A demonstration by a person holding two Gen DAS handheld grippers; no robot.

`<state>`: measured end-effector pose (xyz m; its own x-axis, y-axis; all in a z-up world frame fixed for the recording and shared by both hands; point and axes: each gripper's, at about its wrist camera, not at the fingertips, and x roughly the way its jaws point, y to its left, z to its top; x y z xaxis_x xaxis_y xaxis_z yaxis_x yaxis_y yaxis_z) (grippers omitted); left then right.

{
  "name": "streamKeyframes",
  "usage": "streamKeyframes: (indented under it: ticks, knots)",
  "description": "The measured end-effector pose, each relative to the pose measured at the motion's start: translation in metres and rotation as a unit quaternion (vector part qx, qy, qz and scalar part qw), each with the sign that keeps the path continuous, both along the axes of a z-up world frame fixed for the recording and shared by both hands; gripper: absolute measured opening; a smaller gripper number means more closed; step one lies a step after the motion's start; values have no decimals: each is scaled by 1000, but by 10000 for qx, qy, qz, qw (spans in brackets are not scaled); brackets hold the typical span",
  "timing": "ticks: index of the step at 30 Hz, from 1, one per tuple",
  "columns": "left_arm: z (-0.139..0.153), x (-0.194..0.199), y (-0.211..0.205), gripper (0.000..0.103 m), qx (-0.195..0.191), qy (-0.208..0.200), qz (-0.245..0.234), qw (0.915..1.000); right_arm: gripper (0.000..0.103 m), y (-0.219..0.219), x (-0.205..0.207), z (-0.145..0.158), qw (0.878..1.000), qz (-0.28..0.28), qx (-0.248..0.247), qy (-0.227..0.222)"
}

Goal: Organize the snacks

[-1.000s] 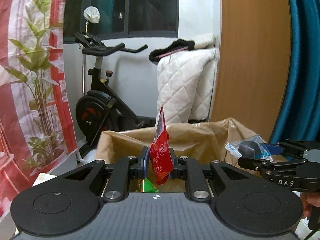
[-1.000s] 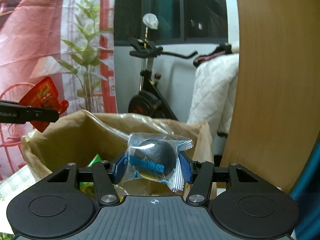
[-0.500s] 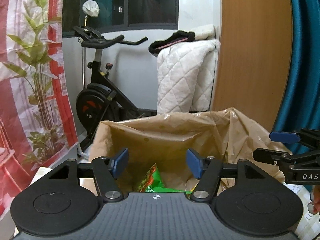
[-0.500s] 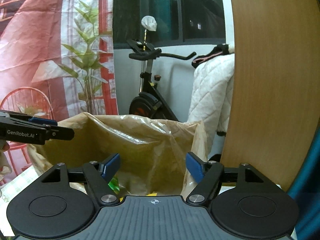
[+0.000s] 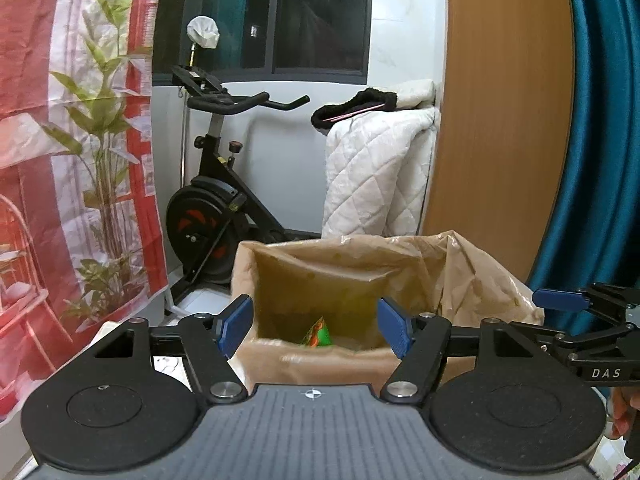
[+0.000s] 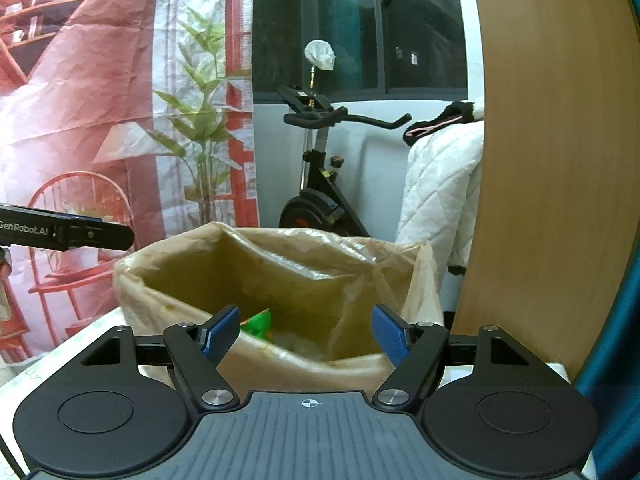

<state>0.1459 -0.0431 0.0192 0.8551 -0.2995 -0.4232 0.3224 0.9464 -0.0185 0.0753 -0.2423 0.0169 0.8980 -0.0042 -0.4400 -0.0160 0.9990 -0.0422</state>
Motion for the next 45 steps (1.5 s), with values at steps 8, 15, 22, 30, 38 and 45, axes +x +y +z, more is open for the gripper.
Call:
streamKeyframes:
  ticks: [8,15,22,30,38,45]
  knots:
    - [-9,-27,28,71,-186,177,198,9995,70,2,-26,-12,9996,-42,271,51]
    - [-30,-47,54,71,-283,431,383,9979,70,2,-48,-33,9991,-111,379,160]
    - [-65,-64,63,71,-254,797,302,9960,70,7,-62,-67,9973,-193,545,463]
    - [-106,-74,58,71,-295,1375,-52,9900,70,38,-72,-100,9949,3,555,841]
    - [-123,-91,63,70,-338,1569,-315,9865,70,85,-77,-110,9919,531,473,1055]
    - [-131,-96,70,70,-437,1665,-367,9844,70,106,-79,-112,9881,802,576,1177]
